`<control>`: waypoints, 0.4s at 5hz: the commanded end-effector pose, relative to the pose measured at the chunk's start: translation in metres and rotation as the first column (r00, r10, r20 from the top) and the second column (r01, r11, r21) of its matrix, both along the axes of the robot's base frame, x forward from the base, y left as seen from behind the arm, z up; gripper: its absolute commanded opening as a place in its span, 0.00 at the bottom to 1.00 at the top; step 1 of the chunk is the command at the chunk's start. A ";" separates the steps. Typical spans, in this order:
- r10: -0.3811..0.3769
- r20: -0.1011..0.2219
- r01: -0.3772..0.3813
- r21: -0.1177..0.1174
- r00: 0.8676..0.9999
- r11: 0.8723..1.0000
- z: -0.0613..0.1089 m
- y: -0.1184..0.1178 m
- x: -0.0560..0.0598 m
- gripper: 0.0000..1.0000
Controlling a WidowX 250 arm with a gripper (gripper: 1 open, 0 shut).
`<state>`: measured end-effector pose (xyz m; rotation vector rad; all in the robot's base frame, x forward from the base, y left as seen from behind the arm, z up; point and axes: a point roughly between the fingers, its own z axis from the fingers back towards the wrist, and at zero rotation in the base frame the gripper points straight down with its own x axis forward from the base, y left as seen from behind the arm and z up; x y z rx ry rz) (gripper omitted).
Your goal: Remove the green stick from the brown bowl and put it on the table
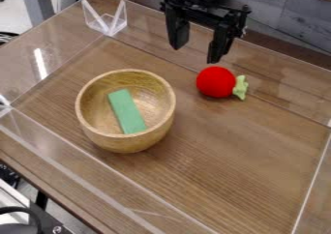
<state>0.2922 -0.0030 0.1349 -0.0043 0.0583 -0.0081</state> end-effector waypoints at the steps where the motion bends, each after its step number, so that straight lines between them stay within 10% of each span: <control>1: -0.038 -0.020 0.038 0.000 0.999 0.999 -0.011 0.000 -0.010 1.00; 2: -0.038 -0.014 0.038 0.004 0.999 0.999 -0.022 0.018 -0.029 1.00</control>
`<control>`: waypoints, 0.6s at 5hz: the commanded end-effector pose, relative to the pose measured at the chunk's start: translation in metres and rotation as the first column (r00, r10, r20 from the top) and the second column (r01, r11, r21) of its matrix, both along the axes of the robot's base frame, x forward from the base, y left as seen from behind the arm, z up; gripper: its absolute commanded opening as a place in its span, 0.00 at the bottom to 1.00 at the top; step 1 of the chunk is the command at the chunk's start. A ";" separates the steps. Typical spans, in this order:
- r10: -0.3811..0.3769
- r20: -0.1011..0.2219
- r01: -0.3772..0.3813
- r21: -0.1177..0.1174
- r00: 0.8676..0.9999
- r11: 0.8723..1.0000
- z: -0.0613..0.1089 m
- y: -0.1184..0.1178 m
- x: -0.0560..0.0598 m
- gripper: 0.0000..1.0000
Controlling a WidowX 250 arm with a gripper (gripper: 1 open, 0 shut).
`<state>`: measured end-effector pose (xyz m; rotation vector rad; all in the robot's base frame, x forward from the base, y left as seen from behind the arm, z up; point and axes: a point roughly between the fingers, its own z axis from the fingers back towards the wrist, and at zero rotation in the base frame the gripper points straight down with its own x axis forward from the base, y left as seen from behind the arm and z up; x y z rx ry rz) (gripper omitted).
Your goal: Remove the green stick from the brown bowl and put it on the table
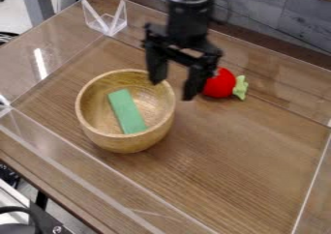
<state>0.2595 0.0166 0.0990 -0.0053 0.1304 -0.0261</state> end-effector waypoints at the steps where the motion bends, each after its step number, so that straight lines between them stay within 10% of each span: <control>1: 0.018 0.107 -0.019 0.008 0.994 1.000 0.014 0.030 -0.009 1.00; 3: 0.162 0.186 -0.164 -0.003 0.969 0.986 0.002 0.064 -0.012 1.00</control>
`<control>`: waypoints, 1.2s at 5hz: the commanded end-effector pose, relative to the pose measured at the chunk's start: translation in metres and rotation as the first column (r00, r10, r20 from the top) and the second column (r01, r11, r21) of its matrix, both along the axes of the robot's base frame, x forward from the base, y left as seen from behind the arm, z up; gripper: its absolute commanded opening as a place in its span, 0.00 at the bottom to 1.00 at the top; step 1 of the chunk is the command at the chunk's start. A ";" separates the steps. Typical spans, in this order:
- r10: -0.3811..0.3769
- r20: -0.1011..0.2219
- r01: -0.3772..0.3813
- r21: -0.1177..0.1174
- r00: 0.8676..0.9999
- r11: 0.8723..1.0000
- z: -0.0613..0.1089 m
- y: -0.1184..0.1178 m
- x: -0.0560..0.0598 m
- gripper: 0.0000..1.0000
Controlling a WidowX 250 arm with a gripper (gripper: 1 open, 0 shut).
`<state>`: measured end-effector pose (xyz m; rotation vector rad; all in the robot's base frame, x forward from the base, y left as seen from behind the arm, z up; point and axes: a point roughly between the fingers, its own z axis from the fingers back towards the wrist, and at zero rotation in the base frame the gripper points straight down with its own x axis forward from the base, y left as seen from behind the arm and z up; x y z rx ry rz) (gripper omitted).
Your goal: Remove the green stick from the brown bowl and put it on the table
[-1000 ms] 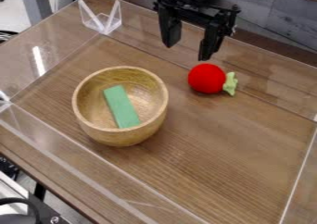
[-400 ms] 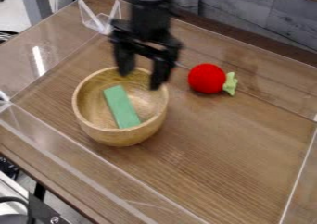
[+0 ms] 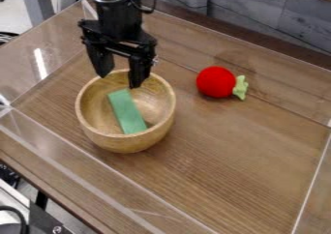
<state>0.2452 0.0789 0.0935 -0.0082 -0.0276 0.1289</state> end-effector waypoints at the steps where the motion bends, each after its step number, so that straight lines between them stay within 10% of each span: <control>1: 0.041 0.026 -0.042 0.008 0.999 0.999 -0.004 0.003 0.006 1.00; 3: 0.180 0.035 -0.181 0.007 0.983 0.984 -0.020 0.003 0.004 1.00; 6: 0.065 0.061 -0.066 0.019 0.996 0.998 -0.025 0.011 0.005 1.00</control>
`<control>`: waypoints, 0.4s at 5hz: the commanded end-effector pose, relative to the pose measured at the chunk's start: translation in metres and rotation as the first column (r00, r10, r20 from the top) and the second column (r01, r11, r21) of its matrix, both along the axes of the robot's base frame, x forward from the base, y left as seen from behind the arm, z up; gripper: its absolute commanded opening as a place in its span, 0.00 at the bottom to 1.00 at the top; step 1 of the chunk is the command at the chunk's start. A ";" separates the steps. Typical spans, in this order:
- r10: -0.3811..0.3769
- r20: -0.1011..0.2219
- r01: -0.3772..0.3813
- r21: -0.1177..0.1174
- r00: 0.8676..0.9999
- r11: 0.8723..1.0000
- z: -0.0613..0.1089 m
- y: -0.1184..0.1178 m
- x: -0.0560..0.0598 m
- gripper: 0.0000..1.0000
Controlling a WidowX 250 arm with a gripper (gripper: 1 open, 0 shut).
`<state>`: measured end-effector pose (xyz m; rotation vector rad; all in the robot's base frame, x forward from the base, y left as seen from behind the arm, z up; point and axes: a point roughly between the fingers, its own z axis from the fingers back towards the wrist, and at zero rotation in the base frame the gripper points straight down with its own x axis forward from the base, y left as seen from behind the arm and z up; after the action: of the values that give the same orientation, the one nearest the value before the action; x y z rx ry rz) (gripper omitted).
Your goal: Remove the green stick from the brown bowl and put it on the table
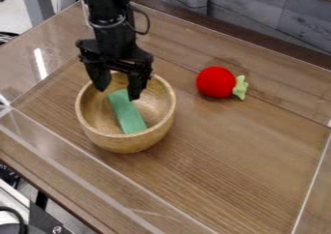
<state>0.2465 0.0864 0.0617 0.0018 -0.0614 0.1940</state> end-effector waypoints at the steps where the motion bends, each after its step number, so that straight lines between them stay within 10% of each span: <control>1: -0.040 0.032 0.040 0.009 0.999 0.999 -0.004 0.000 0.001 1.00; 2: -0.054 0.041 0.054 -0.002 0.998 0.999 0.003 0.006 0.017 1.00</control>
<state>0.2564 0.0868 0.0550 -0.0180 -0.0631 0.1342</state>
